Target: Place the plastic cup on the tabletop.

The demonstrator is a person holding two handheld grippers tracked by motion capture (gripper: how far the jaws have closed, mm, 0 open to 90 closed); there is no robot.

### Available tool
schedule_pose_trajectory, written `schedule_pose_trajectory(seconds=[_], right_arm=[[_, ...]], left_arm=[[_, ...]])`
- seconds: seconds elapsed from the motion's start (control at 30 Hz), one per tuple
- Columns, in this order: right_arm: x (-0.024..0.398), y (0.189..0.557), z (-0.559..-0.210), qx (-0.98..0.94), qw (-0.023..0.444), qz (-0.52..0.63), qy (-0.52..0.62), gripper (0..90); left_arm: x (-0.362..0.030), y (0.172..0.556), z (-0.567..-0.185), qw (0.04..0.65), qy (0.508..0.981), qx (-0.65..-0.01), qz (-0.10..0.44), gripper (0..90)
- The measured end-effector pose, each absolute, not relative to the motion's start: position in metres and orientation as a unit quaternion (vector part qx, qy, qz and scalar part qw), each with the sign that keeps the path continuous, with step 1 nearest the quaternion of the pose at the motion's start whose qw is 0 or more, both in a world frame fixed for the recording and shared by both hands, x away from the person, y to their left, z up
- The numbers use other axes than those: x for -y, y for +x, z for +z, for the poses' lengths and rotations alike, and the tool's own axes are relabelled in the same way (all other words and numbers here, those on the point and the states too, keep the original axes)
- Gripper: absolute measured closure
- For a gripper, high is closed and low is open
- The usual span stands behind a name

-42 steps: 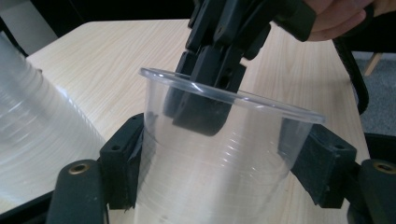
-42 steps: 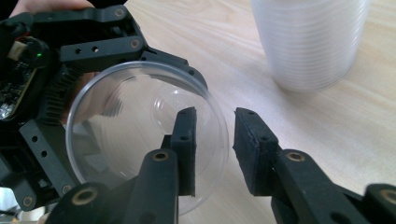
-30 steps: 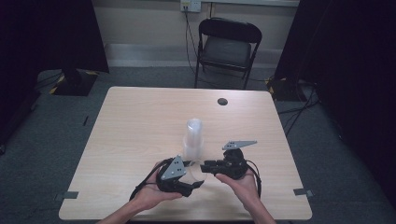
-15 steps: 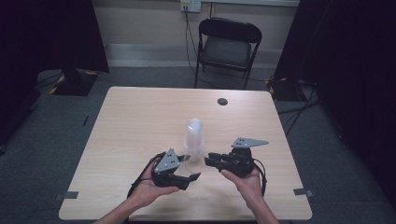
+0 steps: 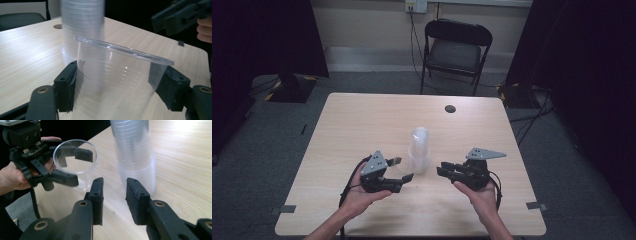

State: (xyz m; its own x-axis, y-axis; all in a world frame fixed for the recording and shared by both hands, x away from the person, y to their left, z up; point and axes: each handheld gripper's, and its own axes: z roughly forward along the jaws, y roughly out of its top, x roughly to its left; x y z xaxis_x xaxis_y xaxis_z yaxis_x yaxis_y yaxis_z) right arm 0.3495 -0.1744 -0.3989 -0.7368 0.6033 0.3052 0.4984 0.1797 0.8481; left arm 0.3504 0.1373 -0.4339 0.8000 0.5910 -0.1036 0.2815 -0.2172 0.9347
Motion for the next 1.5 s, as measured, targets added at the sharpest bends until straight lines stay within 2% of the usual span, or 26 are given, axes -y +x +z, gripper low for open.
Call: schedule_pose_trajectory(seconds=[0.4,0.73,1.0,1.5], right_arm=[[0.180,0.351,-0.405,-0.770,0.085,0.515,0.366,59.6],[0.188,0.352,-0.414,-0.766,0.097,0.509,0.380,57.8],[0.188,0.350,-0.414,-0.766,0.098,0.506,0.385,56.7],[0.198,0.351,-0.416,-0.754,0.116,0.512,0.394,55.7]], left_arm=[[-0.161,0.372,-0.430,0.566,0.737,-0.341,0.146,28.3],[-0.183,0.382,-0.423,0.568,0.707,-0.388,0.166,28.3],[-0.200,0.386,-0.415,0.569,0.693,-0.404,0.184,28.6],[-0.197,0.422,-0.407,0.559,0.689,-0.413,0.203,28.8]])
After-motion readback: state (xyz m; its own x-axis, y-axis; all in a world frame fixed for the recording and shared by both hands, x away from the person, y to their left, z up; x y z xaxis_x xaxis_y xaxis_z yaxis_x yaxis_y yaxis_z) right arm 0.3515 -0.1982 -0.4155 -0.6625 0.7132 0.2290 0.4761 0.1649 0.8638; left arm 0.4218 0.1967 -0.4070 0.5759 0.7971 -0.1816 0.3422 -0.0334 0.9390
